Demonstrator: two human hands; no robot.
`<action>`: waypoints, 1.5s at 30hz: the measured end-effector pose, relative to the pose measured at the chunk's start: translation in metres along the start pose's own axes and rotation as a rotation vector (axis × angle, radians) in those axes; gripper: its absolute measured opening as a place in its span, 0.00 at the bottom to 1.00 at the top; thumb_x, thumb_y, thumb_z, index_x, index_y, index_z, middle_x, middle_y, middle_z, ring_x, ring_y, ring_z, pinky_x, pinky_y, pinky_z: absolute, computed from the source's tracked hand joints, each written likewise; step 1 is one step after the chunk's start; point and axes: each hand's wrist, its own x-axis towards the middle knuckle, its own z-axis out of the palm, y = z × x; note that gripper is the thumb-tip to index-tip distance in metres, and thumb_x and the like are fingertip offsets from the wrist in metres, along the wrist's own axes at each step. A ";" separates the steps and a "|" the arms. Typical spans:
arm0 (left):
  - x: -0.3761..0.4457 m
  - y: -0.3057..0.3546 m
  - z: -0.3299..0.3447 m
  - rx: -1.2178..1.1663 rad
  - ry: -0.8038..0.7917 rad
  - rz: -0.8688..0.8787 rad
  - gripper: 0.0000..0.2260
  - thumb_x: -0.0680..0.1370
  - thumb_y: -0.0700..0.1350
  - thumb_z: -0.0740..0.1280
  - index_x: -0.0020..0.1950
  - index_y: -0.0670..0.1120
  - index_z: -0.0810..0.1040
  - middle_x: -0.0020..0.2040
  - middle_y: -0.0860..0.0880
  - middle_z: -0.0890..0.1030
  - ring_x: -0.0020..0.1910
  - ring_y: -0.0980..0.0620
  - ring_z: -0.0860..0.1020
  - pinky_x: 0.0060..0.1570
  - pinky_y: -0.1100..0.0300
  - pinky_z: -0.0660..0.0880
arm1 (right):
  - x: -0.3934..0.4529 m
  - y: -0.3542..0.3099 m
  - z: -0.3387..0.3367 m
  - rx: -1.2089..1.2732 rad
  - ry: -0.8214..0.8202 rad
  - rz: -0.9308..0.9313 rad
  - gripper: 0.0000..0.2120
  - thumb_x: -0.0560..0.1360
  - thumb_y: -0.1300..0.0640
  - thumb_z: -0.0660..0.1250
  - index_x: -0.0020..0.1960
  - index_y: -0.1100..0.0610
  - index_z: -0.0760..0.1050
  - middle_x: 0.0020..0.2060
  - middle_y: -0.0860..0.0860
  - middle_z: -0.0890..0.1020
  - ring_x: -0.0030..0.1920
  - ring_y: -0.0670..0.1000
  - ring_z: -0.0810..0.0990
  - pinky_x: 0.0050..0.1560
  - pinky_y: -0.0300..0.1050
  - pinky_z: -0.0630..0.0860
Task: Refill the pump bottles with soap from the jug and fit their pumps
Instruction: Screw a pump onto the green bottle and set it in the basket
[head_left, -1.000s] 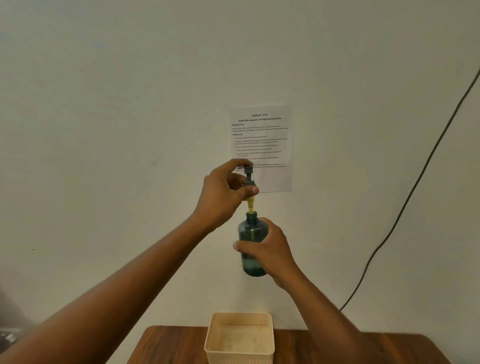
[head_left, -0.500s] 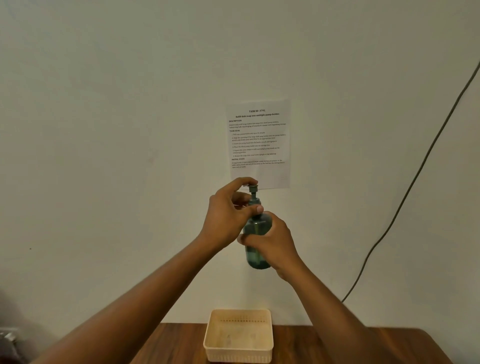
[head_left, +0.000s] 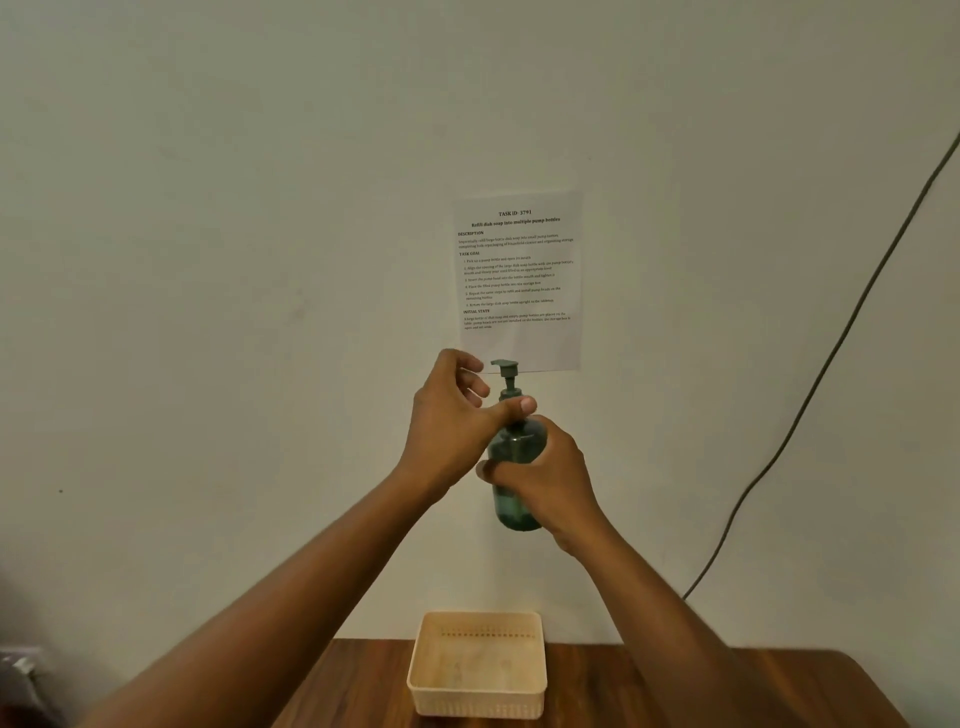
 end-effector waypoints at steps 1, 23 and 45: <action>0.000 0.000 0.002 -0.003 0.025 -0.021 0.24 0.69 0.55 0.82 0.57 0.50 0.76 0.45 0.51 0.81 0.43 0.55 0.79 0.42 0.66 0.76 | 0.000 0.000 0.001 -0.004 0.000 0.002 0.29 0.64 0.45 0.79 0.60 0.41 0.69 0.51 0.39 0.76 0.48 0.44 0.77 0.40 0.33 0.70; 0.003 0.028 -0.013 0.013 -0.091 -0.015 0.17 0.68 0.54 0.82 0.46 0.45 0.83 0.41 0.48 0.85 0.40 0.53 0.83 0.41 0.64 0.79 | -0.010 -0.022 -0.010 0.046 0.002 0.005 0.29 0.65 0.47 0.79 0.60 0.40 0.67 0.47 0.33 0.72 0.45 0.43 0.75 0.37 0.33 0.70; 0.002 0.018 -0.012 -0.176 -0.139 0.008 0.11 0.71 0.47 0.81 0.48 0.44 0.86 0.42 0.50 0.87 0.41 0.58 0.84 0.42 0.69 0.79 | -0.015 -0.028 -0.016 0.078 -0.035 0.009 0.28 0.62 0.45 0.79 0.57 0.39 0.70 0.48 0.37 0.76 0.46 0.46 0.79 0.35 0.32 0.72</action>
